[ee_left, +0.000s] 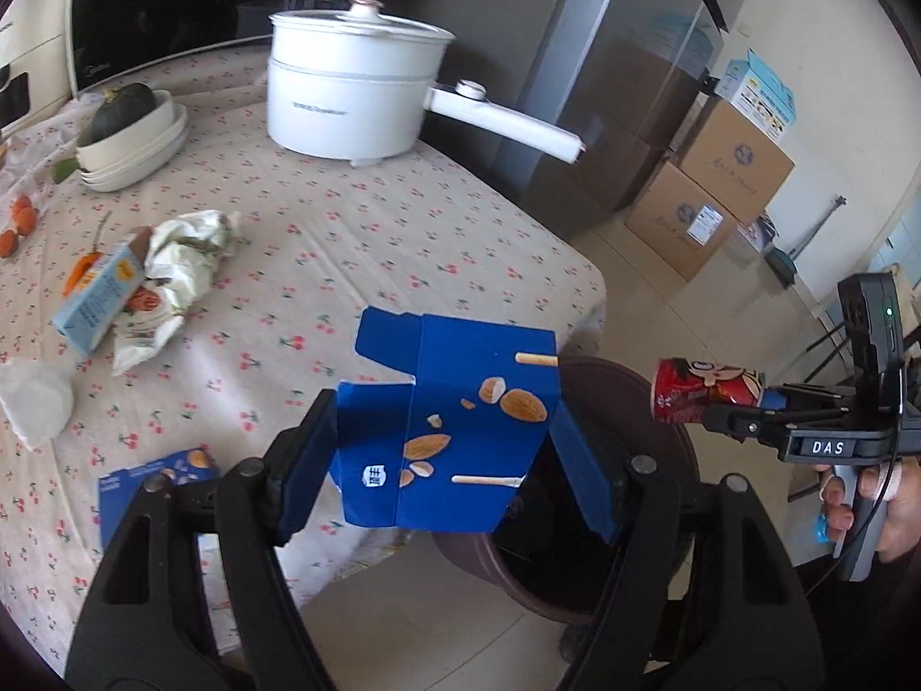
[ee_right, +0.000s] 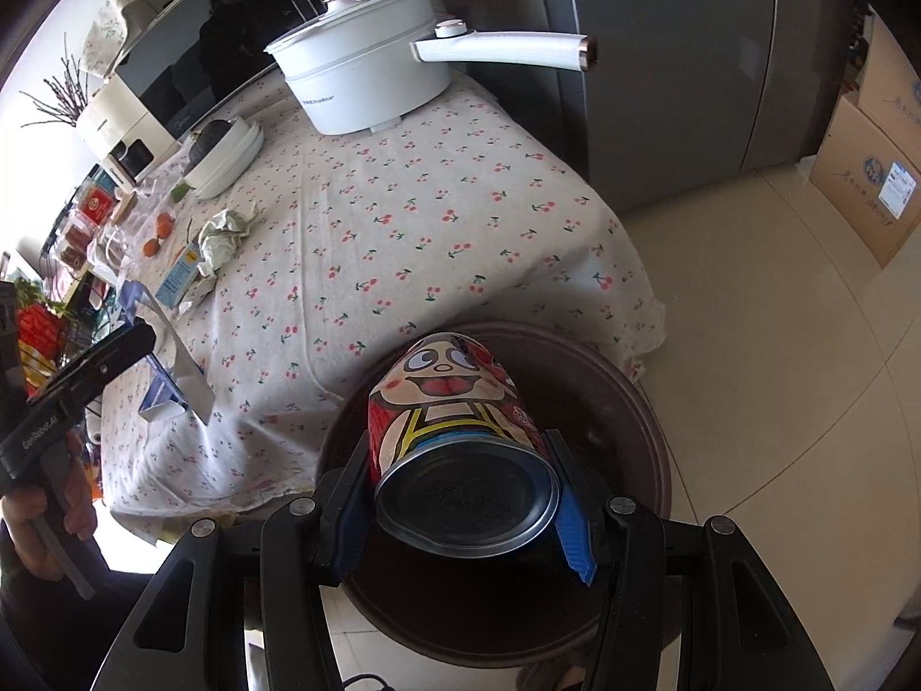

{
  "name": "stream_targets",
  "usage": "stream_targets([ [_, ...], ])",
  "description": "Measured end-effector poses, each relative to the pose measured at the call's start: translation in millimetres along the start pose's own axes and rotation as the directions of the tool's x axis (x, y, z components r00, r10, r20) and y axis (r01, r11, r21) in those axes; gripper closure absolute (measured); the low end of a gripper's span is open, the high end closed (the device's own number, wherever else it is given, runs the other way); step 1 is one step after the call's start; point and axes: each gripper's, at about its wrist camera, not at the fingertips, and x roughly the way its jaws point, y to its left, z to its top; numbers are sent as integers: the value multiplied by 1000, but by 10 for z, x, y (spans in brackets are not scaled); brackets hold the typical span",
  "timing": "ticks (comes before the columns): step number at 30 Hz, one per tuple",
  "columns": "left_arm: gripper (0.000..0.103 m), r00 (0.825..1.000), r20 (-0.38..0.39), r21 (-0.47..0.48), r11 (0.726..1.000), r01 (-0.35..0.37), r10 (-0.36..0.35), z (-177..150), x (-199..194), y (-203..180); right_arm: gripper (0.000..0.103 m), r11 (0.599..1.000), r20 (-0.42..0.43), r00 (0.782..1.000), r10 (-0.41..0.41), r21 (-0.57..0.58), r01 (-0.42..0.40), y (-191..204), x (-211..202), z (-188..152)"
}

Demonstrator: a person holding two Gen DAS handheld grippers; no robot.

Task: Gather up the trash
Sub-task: 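Release the red can into the bin with the right tool while the left drops the blue carton in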

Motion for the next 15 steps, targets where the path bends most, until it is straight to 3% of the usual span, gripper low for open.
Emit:
stream_targets([
  [6,28,983,-121,66,987,146,-138,-131,270,-410,48,1000,-12,1000,-15,18,15,-168,-39,-91],
  [9,17,986,-122,119,985,127,-112,-159,265,-514,48,999,-15,1000,-22,27,22,-227,-51,-110],
  [15,14,994,-104,94,995,40,-31,-153,177,-308,50,999,-25,999,-28,24,28,-249,-29,-126],
])
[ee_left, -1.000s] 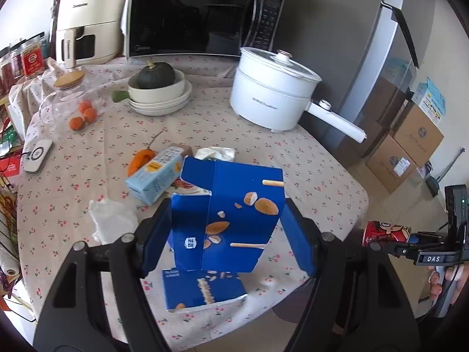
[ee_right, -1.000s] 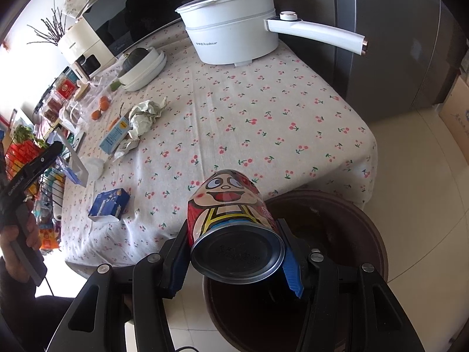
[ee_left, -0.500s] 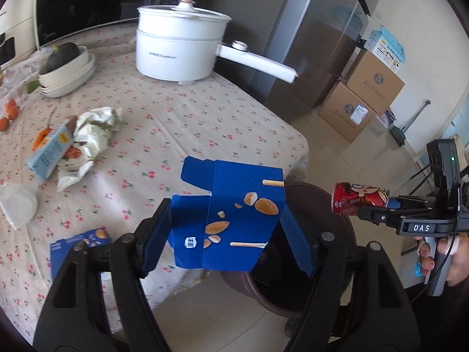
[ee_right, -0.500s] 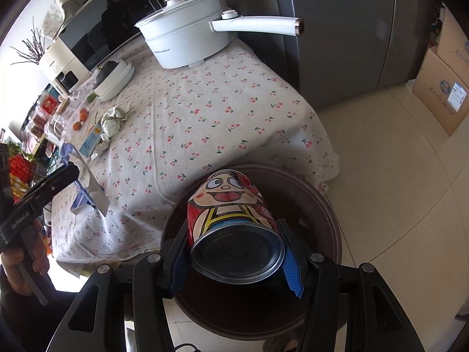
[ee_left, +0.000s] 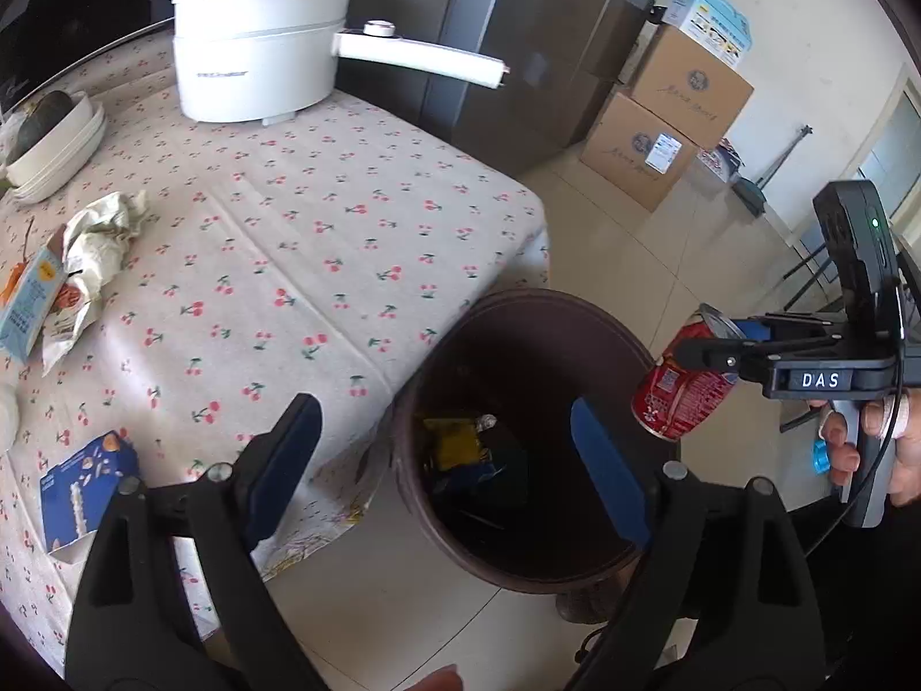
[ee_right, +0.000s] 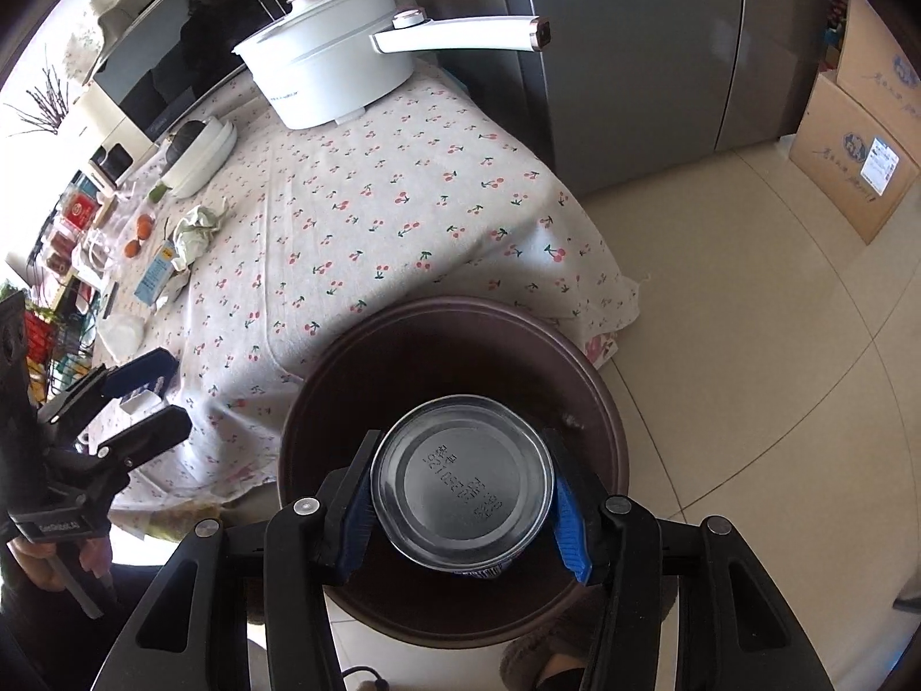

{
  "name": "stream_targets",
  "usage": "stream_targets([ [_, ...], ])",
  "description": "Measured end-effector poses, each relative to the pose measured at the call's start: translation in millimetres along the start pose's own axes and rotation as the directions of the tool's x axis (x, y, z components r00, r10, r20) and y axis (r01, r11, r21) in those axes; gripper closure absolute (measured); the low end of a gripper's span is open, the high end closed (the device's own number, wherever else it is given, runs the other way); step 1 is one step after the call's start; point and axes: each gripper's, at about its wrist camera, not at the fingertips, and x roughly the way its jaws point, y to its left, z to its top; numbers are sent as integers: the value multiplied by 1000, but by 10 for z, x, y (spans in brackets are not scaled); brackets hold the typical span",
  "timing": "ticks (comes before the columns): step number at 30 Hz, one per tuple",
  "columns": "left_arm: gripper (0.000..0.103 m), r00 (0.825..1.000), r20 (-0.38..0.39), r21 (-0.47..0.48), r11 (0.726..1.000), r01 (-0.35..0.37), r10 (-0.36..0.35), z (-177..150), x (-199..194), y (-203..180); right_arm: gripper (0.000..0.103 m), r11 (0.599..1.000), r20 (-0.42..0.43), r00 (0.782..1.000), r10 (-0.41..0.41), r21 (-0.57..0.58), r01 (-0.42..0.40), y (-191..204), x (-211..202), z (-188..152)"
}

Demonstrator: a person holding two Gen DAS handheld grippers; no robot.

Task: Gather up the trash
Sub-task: 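Release the red can into the bin with the right tool while the left drops the blue carton in, then grasp the blue snack box on the table with the left tool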

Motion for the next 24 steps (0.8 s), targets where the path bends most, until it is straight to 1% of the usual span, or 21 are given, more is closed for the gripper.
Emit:
stream_targets([
  [3,14,999,1,-52,998,-45,45,-35,-83,205,50,1000,-17,1000,-5,-21,5,68,56,-3],
  [6,14,994,3,-99,989,-106,107,-93,-199,413,50,999,-32,999,-9,-40,8,154,123,9],
  [10,14,979,1,-150,968,-201,203,-181,-353,675,50,998,-54,999,-3,-57,0,274,216,34],
  [13,14,967,-13,-193,949,-250,253,-250,-447,878,48,998,-78,997,2,-57,-6,349,291,63],
  [14,14,964,-18,-207,943,-262,264,-273,-478,939,45,998,-84,996,4,-55,-9,369,311,72],
  [15,14,962,-25,-219,938,-270,272,-292,-503,999,37,999,-87,996,7,-48,-11,380,324,81],
  [17,14,958,-36,-242,927,-285,285,-335,-559,1111,31,999,-84,996,7,-33,-10,408,334,99],
  [20,14,953,-48,-278,913,-300,298,-396,-642,1265,29,999,-79,997,11,-33,-14,458,339,128],
  [24,14,951,-67,-332,892,-306,301,-482,-728,1463,27,999,-78,997,15,-33,-17,534,362,151],
])
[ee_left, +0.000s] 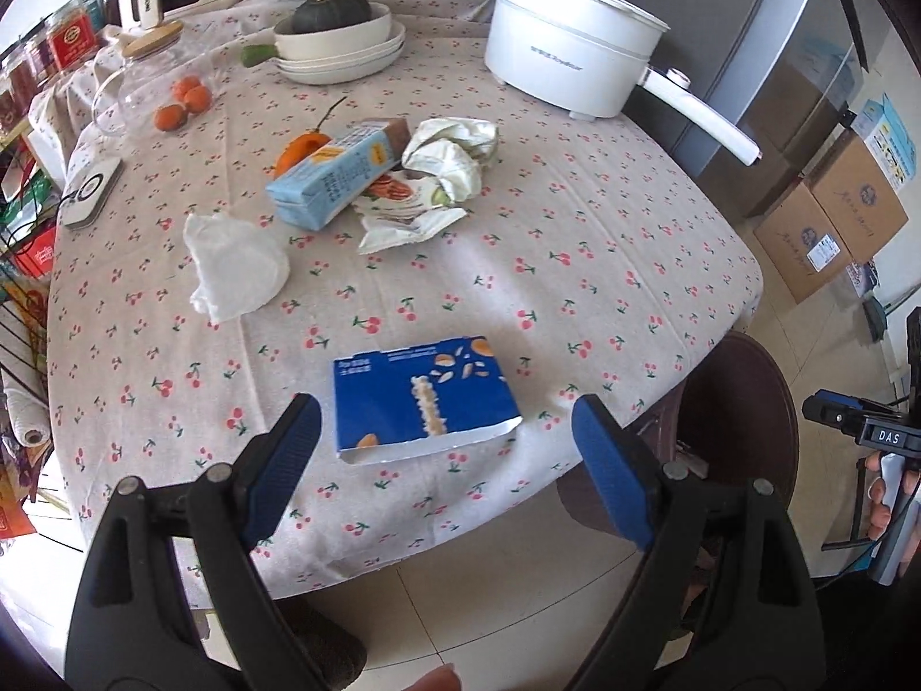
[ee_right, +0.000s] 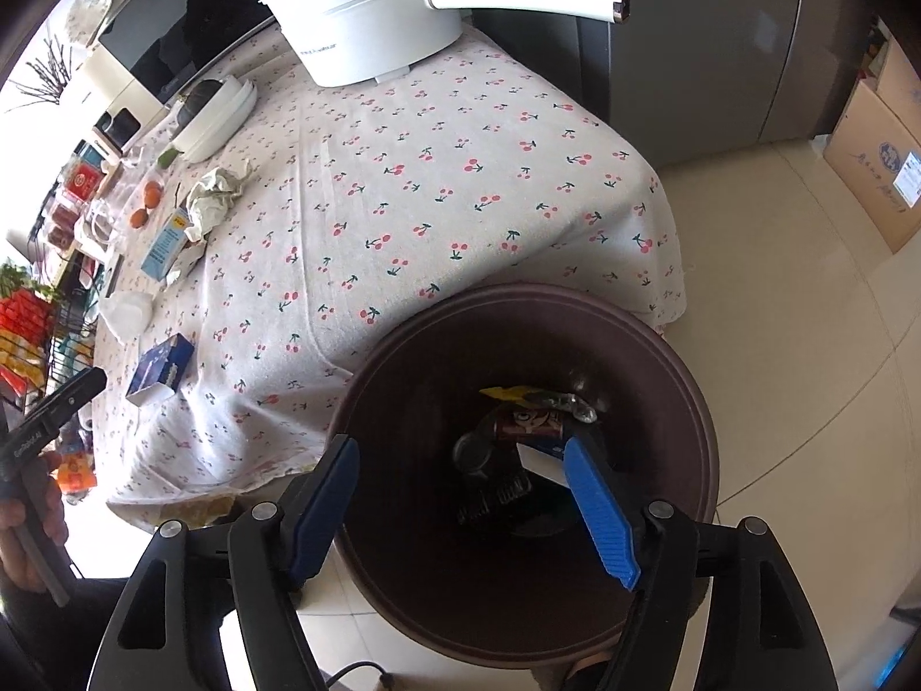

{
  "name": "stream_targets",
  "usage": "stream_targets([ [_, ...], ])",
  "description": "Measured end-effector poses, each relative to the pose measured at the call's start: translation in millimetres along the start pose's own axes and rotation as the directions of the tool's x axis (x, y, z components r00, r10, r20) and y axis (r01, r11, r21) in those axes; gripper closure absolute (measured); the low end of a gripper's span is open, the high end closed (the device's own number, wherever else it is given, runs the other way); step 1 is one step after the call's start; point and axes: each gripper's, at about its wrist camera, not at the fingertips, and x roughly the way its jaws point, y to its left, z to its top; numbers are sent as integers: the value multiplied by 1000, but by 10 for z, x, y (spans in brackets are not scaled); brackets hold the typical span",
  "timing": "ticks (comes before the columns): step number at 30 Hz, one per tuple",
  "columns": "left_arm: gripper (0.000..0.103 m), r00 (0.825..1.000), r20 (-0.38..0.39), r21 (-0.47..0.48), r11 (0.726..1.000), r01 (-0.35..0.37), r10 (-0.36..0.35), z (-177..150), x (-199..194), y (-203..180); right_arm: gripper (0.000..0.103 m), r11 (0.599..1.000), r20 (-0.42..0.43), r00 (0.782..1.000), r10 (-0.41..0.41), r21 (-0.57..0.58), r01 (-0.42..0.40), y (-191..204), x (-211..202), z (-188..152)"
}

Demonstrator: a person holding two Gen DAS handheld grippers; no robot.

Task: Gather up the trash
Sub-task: 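Grasp the blue snack box on the table with the left tool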

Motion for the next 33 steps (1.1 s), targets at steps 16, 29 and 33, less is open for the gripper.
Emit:
stream_targets([
  [16,14,995,-92,230,972,55,-35,118,356,80,23,1000,-11,1000,19,-16,-20,263,100,108],
  [29,14,984,-178,472,877,89,-4,244,799,-14,23,1000,-54,999,-4,-12,3,242,261,157],
  [33,14,972,-226,496,851,173,-66,202,795,-72,23,1000,-59,998,1,-14,-2,296,300,200],
])
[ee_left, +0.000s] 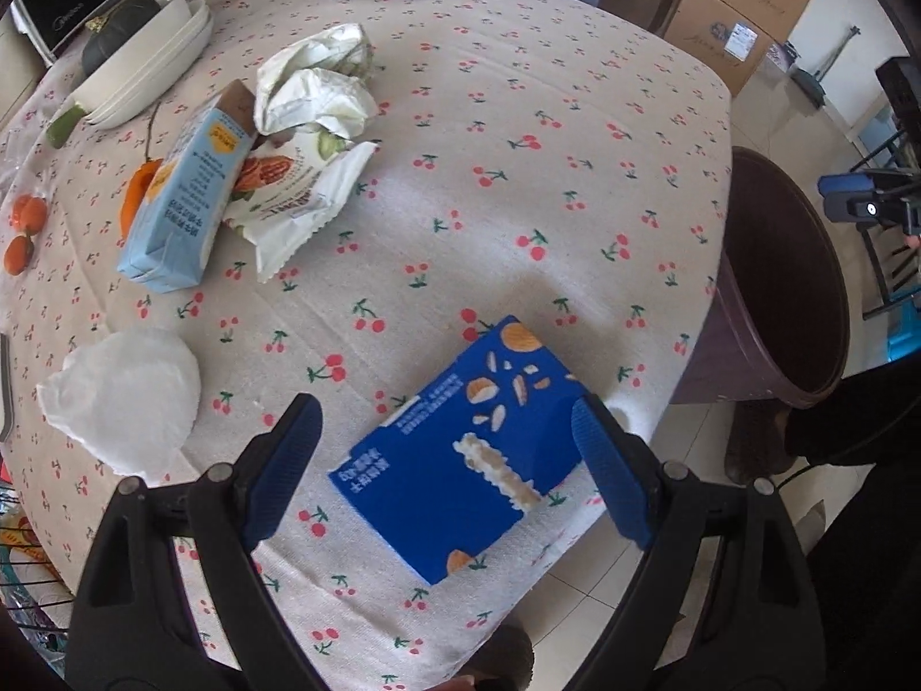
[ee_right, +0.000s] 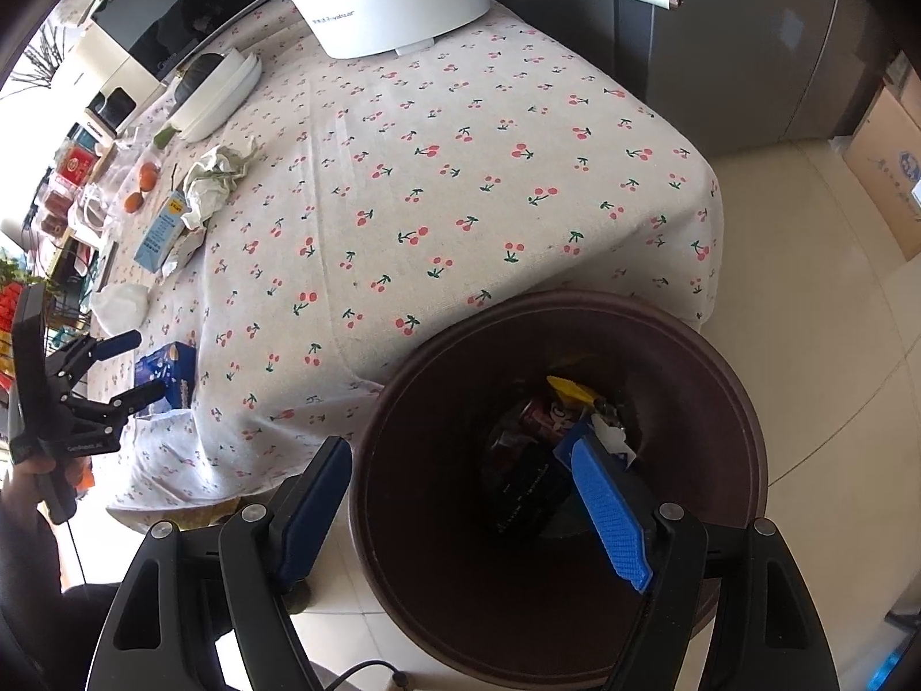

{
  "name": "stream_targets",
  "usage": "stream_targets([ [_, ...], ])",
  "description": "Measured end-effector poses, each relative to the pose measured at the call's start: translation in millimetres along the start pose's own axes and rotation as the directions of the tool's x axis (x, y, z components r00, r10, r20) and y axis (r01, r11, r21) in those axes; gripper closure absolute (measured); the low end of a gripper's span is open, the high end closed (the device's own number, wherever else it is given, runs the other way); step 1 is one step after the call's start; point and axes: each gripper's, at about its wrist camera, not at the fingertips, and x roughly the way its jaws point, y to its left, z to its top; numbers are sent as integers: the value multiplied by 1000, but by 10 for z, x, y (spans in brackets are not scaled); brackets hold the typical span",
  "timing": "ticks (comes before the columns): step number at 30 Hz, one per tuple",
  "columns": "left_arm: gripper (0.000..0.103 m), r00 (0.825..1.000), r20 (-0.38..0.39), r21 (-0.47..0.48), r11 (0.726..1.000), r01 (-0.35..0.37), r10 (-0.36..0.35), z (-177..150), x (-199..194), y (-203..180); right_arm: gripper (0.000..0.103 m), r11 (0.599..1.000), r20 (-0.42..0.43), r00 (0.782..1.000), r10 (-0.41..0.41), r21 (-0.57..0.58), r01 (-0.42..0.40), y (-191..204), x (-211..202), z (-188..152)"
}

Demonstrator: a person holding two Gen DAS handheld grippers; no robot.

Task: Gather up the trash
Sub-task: 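Grasp the blue snack box on the table with the left tool, then grasp the white crumpled plastic bag with the right tool while the left holds the box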

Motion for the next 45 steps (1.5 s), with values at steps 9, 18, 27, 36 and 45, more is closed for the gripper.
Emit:
stream_targets([
  [9,20,993,-63,50,994,-99,102,-84,190,-55,23,999,-14,1000,8,-35,-8,145,69,47],
  [18,35,985,-24,-166,971,-173,171,-134,-45,314,23,999,0,1000,18,-34,-18,203,30,57],
  [27,35,966,26,-436,872,-222,259,-523,-542,556,22,996,41,999,26,-84,-23,630,71,268],
  [36,35,952,12,-702,680,-210,306,-882,-763,975,19,983,75,996,56,-176,-42,1548,474,816],
  [45,35,934,48,-728,652,-209,353,-844,-840,1139,19,980,136,989,65,-197,-37,2169,958,1561],
])
